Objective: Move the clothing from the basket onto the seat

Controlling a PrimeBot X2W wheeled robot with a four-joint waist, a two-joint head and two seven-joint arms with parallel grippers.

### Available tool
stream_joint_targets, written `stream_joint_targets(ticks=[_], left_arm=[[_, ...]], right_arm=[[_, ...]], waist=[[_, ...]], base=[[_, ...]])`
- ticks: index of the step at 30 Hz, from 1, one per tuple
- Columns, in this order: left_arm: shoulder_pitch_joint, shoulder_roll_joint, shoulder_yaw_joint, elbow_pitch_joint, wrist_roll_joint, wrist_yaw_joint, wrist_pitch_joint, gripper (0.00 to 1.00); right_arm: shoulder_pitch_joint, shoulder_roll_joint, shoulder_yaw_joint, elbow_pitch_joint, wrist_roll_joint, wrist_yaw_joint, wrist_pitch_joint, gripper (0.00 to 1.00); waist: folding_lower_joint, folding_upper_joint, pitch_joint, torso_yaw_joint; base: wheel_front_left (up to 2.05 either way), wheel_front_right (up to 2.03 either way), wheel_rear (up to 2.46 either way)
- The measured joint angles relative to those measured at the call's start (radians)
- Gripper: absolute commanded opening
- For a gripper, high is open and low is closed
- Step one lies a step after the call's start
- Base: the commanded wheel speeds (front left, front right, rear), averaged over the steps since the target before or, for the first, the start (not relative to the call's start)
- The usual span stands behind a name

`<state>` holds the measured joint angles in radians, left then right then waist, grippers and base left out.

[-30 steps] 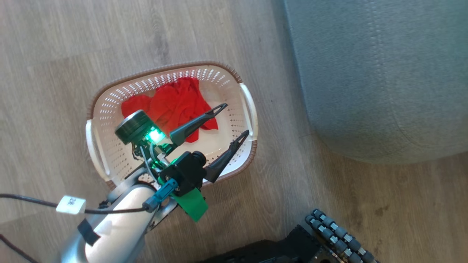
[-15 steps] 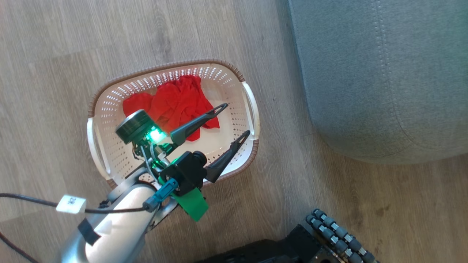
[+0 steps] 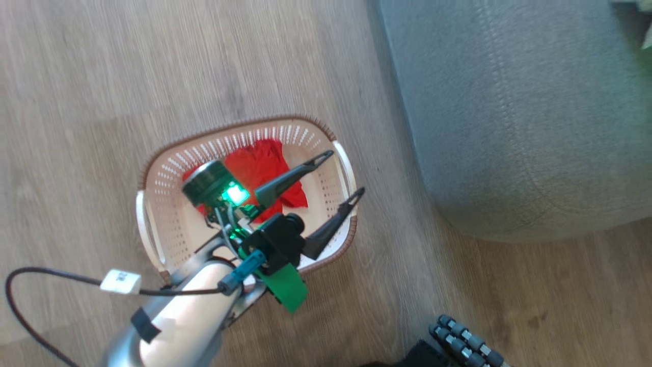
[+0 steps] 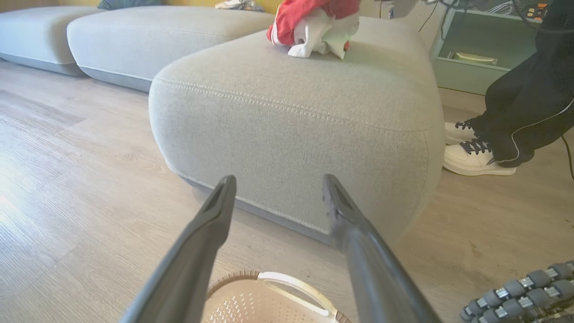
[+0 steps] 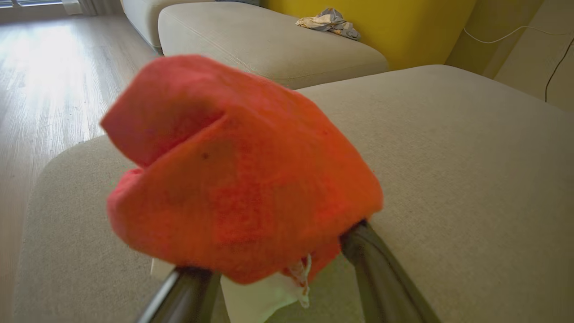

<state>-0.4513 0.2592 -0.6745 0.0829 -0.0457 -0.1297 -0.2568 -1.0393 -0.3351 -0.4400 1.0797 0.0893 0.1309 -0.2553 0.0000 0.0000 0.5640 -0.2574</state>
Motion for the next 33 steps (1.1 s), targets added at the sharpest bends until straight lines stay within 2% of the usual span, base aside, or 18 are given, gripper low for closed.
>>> stream_joint_targets(ticks=[8,17,22,33], left_arm=[[0.039,-0.066,0.013,0.021,-0.018,0.001,0.0,1.0],[0.131,-0.128,0.059,0.039,-0.027,0.008,0.0,1.0],[0.17,-0.148,0.109,0.041,-0.027,0.012,0.0,1.0],[0.238,-0.18,0.229,0.038,-0.039,0.047,0.0,1.0]], right_arm=[[0.092,-0.004,0.076,0.012,-0.002,0.0,0.0,1.0],[0.182,-0.012,0.228,-0.099,0.082,0.0,0.0,1.0],[0.274,-0.024,0.327,-0.275,0.187,0.0,0.0,1.0],[0.503,-0.031,0.429,-0.625,0.346,0.0,0.0,1.0]], waist=[[-0.0001,0.0001,-0.131,-0.003],[-0.0001,0.0,-0.274,-0.006],[-0.0001,0.0,-0.355,0.004],[-0.0001,0.0001,-0.458,0.062]], base=[[0.0,0.0,0.0],[0.0,0.0,0.0],[0.0,0.0,0.0],[0.0,0.0,0.0]])
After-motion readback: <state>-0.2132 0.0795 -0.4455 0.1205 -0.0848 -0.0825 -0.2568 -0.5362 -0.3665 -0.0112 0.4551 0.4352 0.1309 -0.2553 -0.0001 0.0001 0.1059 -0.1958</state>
